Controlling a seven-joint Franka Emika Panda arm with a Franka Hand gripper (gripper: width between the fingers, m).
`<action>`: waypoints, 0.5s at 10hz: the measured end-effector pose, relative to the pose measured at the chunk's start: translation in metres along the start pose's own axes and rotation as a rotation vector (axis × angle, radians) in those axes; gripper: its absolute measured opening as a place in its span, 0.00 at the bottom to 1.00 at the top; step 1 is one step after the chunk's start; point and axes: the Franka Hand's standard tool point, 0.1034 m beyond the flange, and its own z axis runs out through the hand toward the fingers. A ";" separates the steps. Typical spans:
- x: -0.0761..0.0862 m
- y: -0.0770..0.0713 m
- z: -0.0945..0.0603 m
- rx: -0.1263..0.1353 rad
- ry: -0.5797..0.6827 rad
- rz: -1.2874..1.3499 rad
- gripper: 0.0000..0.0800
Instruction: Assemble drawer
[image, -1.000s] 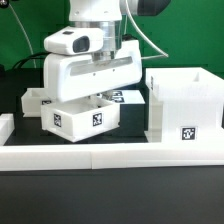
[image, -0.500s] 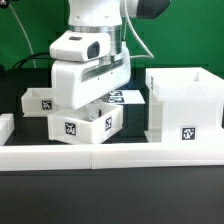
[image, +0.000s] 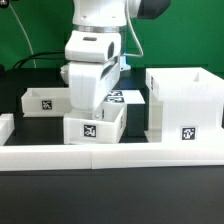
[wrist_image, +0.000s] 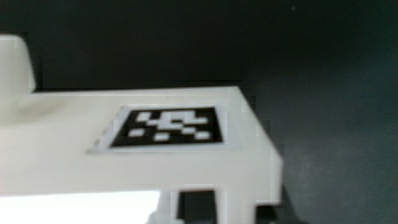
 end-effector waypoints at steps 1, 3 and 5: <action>0.003 0.002 0.000 0.006 -0.010 -0.077 0.05; 0.001 0.003 0.000 0.006 -0.014 -0.138 0.05; 0.001 0.003 0.001 0.007 -0.014 -0.121 0.05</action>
Offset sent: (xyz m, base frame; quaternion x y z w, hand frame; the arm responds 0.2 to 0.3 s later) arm 0.0000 0.0000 0.0000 0.0000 0.0000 0.0000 1.0000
